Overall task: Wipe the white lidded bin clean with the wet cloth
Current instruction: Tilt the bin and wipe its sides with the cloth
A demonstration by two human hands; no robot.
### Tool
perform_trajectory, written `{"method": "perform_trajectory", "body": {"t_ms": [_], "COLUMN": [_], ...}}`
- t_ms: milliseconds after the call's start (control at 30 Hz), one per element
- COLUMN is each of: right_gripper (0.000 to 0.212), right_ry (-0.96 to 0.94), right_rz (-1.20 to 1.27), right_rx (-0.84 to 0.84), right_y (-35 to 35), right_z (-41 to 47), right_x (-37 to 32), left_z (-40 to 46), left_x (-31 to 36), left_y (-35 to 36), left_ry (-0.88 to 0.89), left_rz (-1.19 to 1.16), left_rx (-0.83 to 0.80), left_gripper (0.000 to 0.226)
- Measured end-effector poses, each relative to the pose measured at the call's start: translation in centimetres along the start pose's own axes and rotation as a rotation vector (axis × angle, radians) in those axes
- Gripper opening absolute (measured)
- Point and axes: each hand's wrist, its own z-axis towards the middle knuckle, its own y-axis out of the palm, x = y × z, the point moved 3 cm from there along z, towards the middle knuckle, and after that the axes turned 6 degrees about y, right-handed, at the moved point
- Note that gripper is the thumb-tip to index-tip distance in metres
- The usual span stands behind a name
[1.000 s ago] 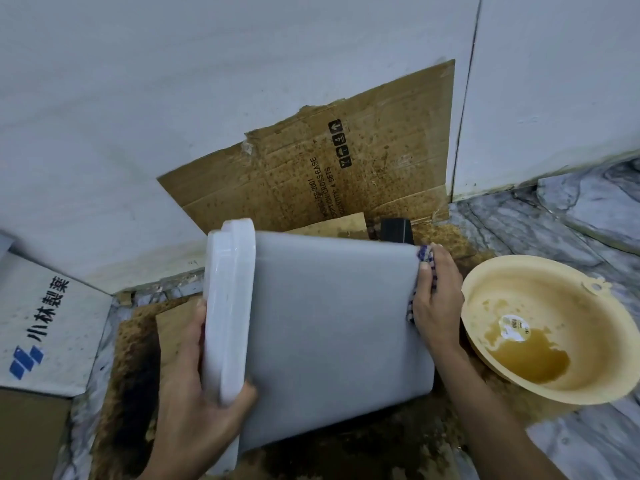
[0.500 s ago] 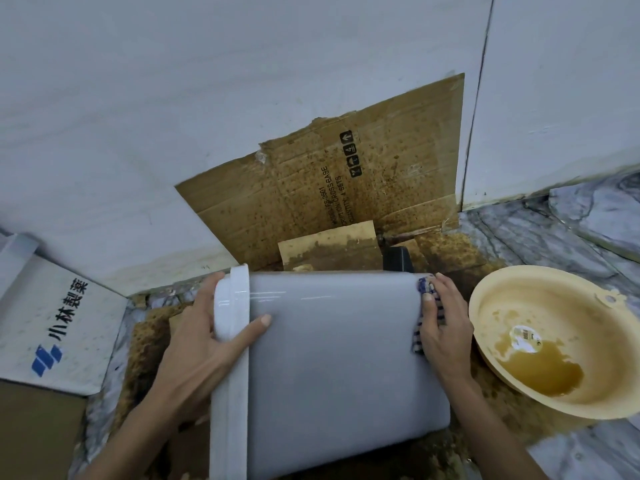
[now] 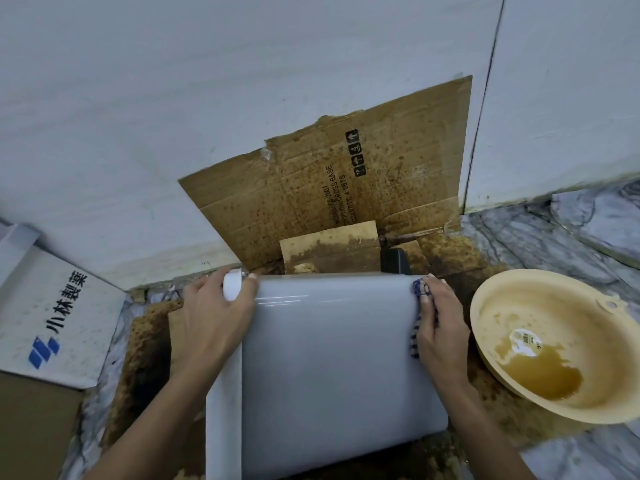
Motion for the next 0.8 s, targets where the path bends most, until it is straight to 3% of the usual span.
{"method": "perform_trajectory", "body": {"t_ms": [267, 500, 633, 733, 800], "right_gripper": [0.033, 0.035, 0.034, 0.040, 0.043], "right_ry": [-0.153, -0.158, -0.085, -0.030, -0.016], "right_rz": [-0.069, -0.053, -0.166, -0.230, -0.239], "right_rx": [-0.056, -0.032, -0.061, -0.144, -0.197], "right_y": [3.3, 3.2, 2.8, 2.3, 2.3], "right_z": [0.3, 2.6, 3.3, 3.5, 3.1], "right_x": [-6.6, -8.3, -7.6, -7.2, -7.8], "left_z": [-2.0, -0.8, -1.2, -2.0, -2.3], "left_x": [2.1, 5.4, 5.6, 4.5, 3.0], "left_y": [-0.8, -1.6, -0.9, -1.3, -1.8], "left_ry": [0.176, 0.422, 0.520, 0.454, 0.329], "left_rz": [-0.052, 0.028, 0.036, 0.013, 0.027], "left_rx": [0.178, 0.329, 0.338, 0.279, 0.210], "left_gripper": [0.035, 0.034, 0.036, 0.047, 0.067]}}
